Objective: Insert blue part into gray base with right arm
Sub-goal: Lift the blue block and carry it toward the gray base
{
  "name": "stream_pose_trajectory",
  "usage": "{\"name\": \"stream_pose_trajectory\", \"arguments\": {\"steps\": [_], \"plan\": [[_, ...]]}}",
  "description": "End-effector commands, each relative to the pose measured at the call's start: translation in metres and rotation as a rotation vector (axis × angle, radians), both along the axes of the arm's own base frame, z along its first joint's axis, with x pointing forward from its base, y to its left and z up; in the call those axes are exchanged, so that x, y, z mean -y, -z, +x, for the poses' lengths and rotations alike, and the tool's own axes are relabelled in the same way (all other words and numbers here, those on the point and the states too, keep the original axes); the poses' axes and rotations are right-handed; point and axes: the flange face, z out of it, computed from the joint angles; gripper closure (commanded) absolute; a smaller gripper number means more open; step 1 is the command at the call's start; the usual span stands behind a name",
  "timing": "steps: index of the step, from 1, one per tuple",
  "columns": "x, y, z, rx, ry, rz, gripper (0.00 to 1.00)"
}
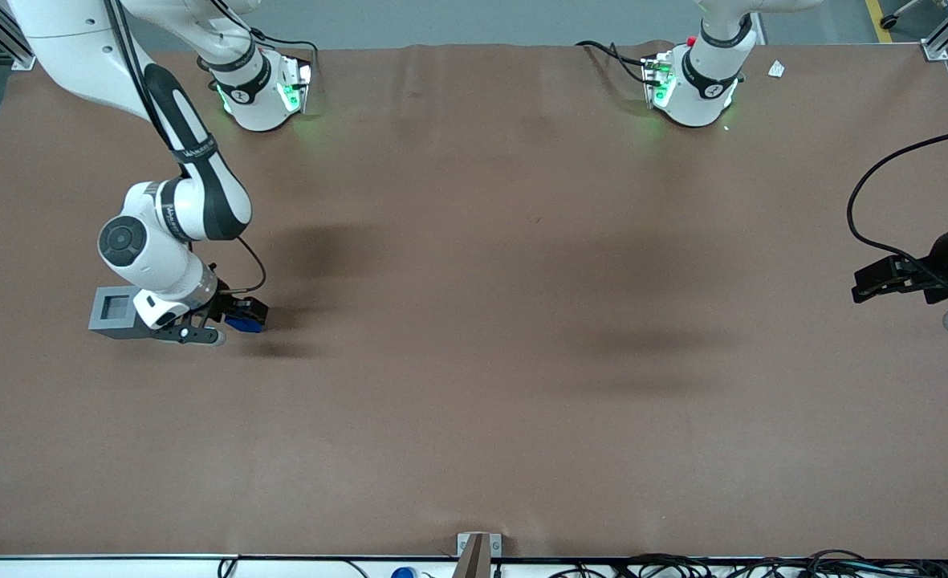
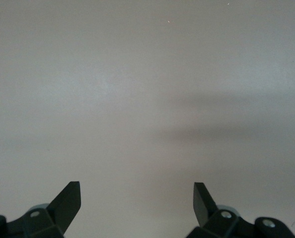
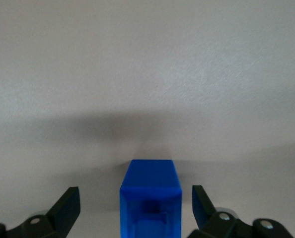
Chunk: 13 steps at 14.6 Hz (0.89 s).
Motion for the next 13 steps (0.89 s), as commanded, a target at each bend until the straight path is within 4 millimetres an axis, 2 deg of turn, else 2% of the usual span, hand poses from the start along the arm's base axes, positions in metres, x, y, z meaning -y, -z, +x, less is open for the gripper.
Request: {"name": "stream_pose_trajectory", "arguments": {"steps": [1, 5, 7, 8, 13], "plan": [[-0.0029, 0.0008, -0.006, -0.003, 0.002, -0.006, 0.05], [-0.0006, 0.0017, -0.006, -0.004, -0.003, -0.012, 0.08], [0.0009, 0.001, -0.0051, -0.001, -0.012, -0.018, 0.15], [0.0025, 0.0035, -0.0055, -0.005, -0.013, -0.021, 0.21], [0.0066, 0.0047, -0.0056, -0.009, -0.02, -0.031, 0.66]]}}
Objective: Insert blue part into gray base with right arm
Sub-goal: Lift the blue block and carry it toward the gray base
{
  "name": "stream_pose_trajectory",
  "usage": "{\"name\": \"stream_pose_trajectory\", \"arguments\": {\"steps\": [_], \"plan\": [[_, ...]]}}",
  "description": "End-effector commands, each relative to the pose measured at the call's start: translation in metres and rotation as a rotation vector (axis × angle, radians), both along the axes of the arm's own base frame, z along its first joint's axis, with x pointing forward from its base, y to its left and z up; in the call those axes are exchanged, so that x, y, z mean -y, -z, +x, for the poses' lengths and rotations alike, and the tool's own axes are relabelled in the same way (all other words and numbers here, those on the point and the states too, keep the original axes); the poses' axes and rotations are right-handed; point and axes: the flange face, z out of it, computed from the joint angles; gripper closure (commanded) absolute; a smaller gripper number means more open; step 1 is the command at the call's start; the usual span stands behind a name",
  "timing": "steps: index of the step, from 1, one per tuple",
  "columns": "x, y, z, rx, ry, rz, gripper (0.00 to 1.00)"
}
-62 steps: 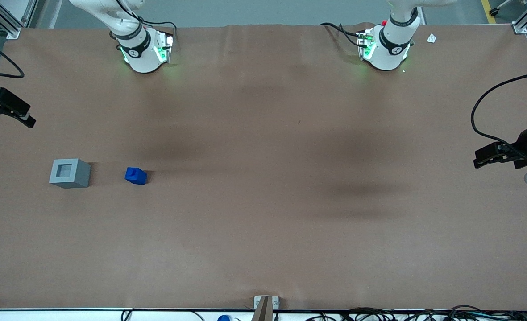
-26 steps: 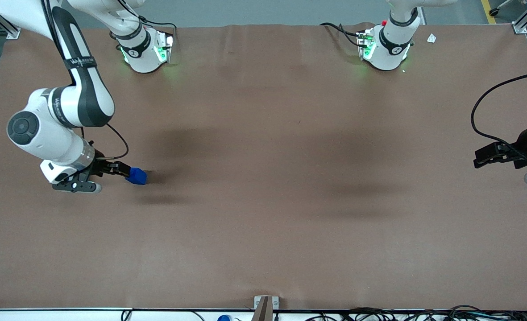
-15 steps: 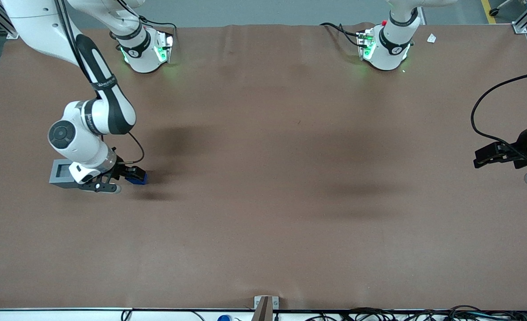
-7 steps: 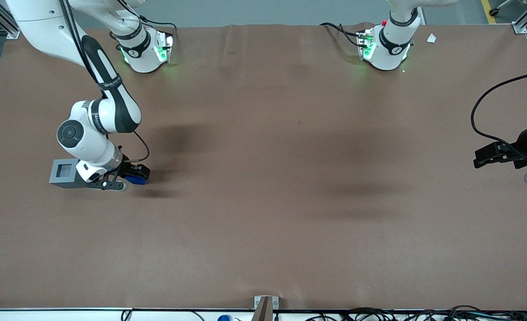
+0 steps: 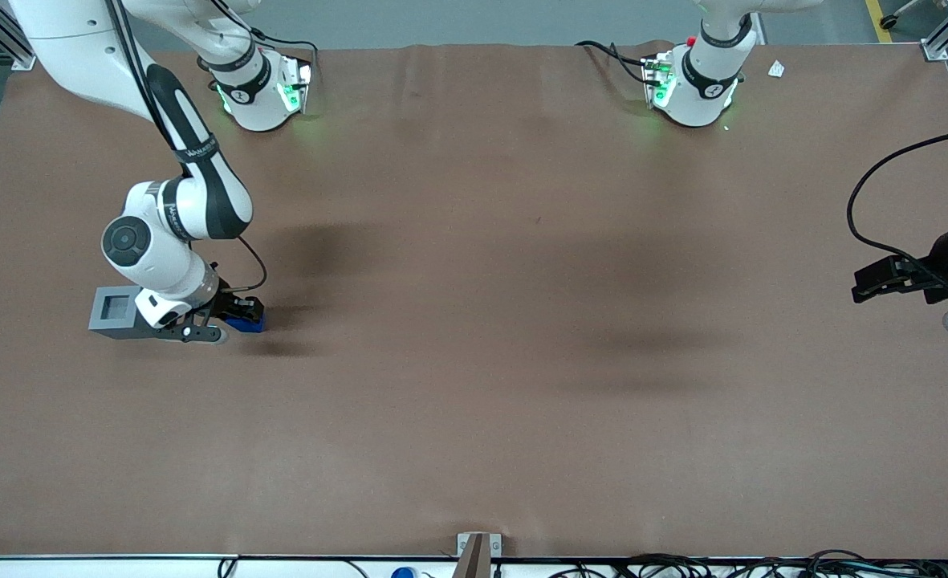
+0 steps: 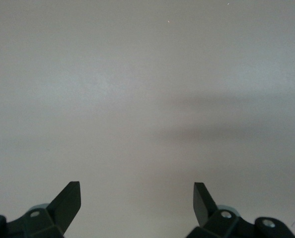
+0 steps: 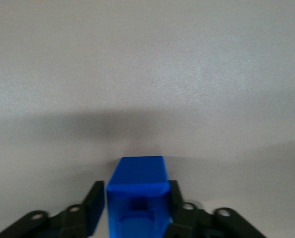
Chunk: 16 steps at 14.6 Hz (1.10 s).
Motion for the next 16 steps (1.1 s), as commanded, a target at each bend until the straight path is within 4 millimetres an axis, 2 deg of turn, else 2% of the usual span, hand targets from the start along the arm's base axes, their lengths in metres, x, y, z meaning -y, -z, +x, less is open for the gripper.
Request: {"name": "stream_pose_trajectory", "arguments": {"steps": [1, 2, 4, 8, 10, 12, 16], "plan": [[0.002, 0.002, -0.004, -0.006, -0.005, -0.01, 0.74], [0.002, 0.002, -0.005, -0.018, -0.004, -0.01, 0.79], [0.001, -0.009, -0.002, -0.046, -0.002, -0.012, 0.83], [0.011, -0.061, 0.013, -0.049, 0.024, -0.01, 0.84], [0.027, -0.084, 0.015, -0.014, 0.036, -0.007, 0.85], [0.053, -0.101, 0.016, 0.004, 0.029, -0.008, 0.85], [0.108, -0.119, 0.01, 0.0, -0.024, -0.01, 0.87]]}}
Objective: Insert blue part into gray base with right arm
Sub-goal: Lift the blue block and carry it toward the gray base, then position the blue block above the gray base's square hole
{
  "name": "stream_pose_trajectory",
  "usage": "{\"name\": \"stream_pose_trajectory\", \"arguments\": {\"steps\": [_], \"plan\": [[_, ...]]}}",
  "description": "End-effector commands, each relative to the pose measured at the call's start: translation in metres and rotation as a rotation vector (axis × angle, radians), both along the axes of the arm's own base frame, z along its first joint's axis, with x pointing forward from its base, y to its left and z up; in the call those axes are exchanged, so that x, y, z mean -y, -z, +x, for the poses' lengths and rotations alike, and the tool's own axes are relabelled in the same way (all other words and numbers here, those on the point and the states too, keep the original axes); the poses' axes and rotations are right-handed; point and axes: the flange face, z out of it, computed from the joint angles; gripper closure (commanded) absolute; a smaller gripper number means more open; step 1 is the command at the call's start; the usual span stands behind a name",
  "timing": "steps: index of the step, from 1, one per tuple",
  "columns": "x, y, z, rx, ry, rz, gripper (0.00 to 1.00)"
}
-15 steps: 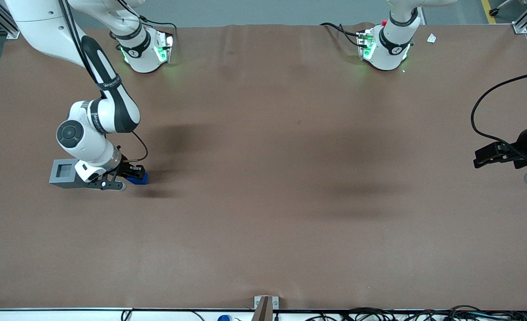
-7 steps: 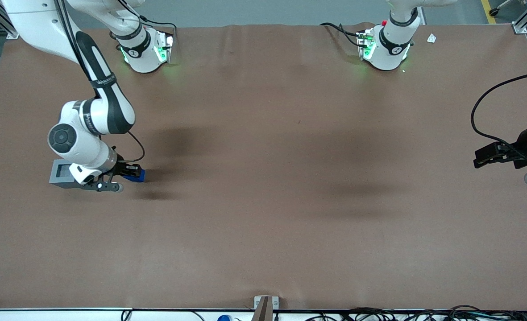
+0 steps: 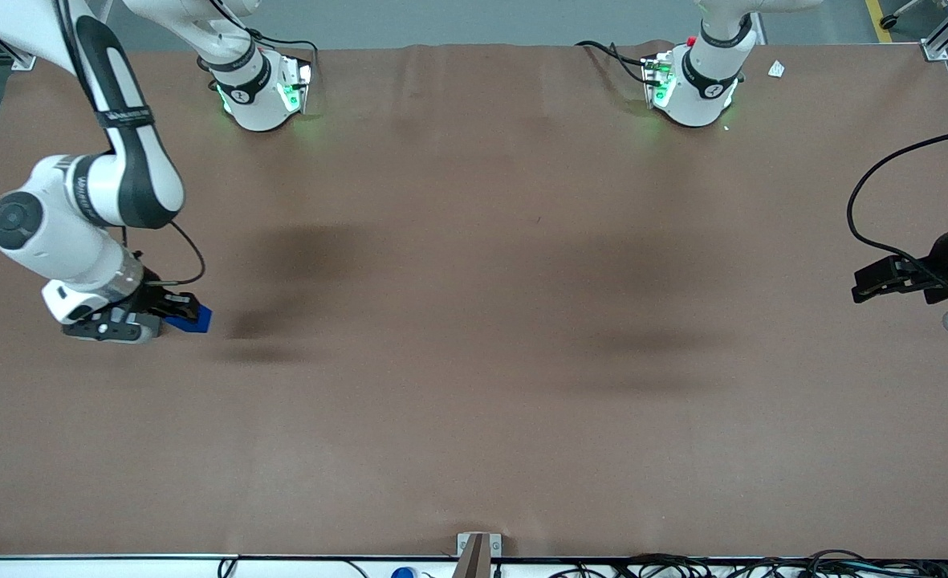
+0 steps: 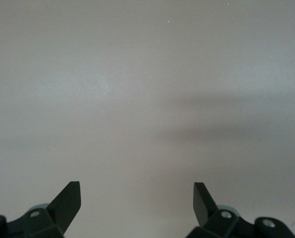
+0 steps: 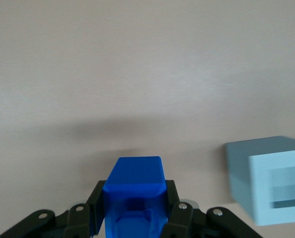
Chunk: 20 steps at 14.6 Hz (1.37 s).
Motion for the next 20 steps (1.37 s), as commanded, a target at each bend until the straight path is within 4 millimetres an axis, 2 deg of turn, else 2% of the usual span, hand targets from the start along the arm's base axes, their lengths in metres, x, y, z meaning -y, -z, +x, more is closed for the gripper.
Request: {"name": "stream_pose_trajectory", "arguments": {"steps": [1, 6, 9, 15, 20], "plan": [[0.039, -0.016, -0.011, -0.028, -0.034, -0.005, 0.87], [0.103, -0.024, -0.024, -0.023, -0.077, -0.01, 0.87], [0.13, -0.021, -0.03, -0.016, -0.088, -0.014, 0.87], [0.161, -0.016, -0.039, 0.046, -0.108, -0.045, 0.87], [0.17, -0.005, -0.04, 0.069, -0.095, -0.047, 0.87]]}}
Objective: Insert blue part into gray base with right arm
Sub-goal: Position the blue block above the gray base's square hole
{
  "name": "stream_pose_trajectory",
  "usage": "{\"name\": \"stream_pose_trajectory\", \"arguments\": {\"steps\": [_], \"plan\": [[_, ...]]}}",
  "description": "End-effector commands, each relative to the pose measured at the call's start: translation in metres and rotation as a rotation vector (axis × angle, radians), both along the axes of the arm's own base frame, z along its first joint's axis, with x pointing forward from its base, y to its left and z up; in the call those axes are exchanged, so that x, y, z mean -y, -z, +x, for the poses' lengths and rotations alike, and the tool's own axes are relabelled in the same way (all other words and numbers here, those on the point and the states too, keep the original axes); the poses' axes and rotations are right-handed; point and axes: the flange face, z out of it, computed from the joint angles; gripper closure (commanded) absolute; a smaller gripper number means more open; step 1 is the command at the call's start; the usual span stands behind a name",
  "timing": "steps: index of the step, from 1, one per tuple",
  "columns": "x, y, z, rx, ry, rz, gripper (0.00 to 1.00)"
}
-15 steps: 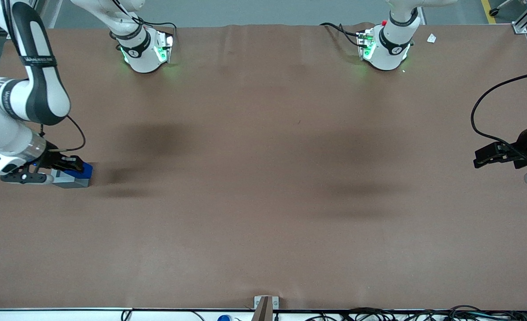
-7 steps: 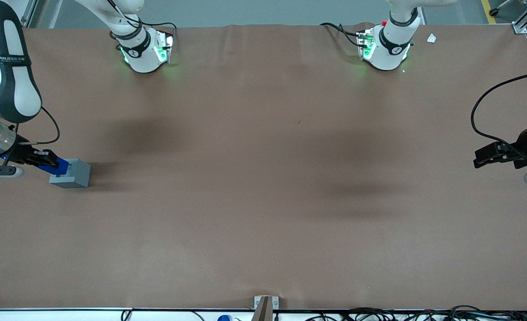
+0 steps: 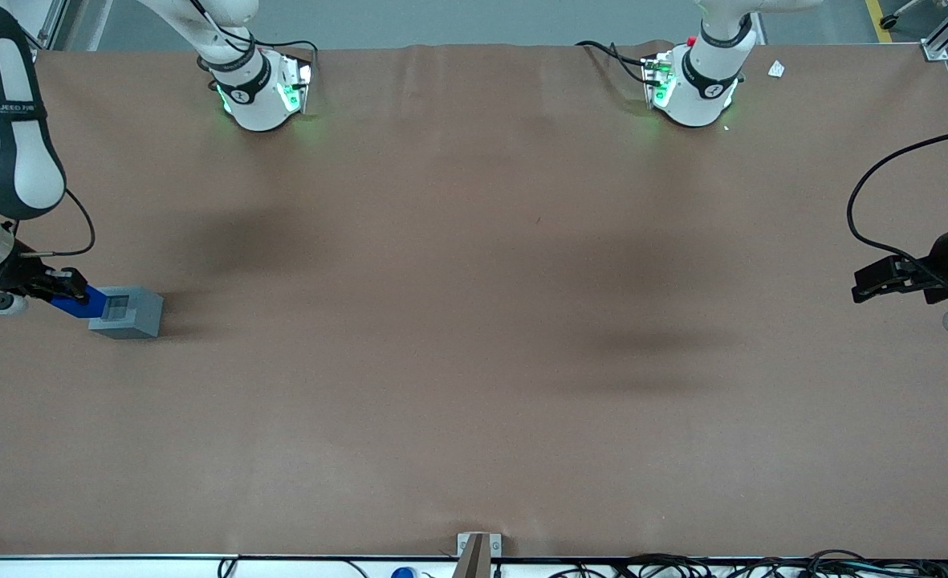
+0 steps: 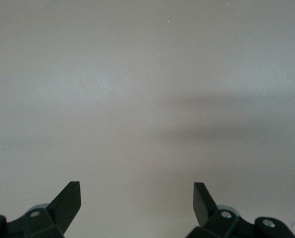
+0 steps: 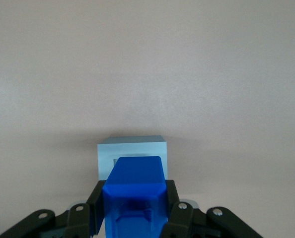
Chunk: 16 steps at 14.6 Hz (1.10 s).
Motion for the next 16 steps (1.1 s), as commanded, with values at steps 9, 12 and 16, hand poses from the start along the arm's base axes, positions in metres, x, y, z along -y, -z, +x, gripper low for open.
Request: {"name": "stream_pose_trajectory", "arguments": {"steps": [9, 12, 16], "plan": [[0.0, 0.033, -0.005, -0.002, 0.028, 0.036, 0.87], [-0.002, 0.035, -0.004, -0.005, 0.03, 0.039, 0.87], [-0.006, 0.042, -0.003, -0.01, 0.045, 0.062, 0.87]]}}
